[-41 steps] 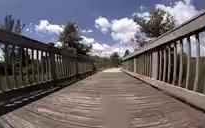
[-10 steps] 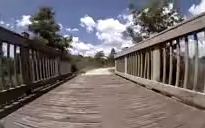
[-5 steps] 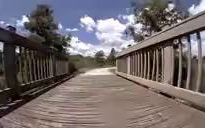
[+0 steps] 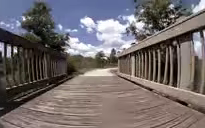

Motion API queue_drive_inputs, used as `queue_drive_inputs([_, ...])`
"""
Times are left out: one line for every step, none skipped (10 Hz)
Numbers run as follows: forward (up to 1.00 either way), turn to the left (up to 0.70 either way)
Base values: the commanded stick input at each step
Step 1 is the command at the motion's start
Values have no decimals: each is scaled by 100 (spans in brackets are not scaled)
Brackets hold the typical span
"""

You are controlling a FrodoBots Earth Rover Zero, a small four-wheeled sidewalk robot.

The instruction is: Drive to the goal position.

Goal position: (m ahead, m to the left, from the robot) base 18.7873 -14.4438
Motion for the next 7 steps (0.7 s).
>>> queue_drive_inputs([70, 0])
queue_drive_inputs([70, 0])
queue_drive_inputs([70, 0])
queue_drive_inputs([70, 0])
queue_drive_inputs([70, 0])
queue_drive_inputs([70, 0])
queue_drive_inputs([70, 0])
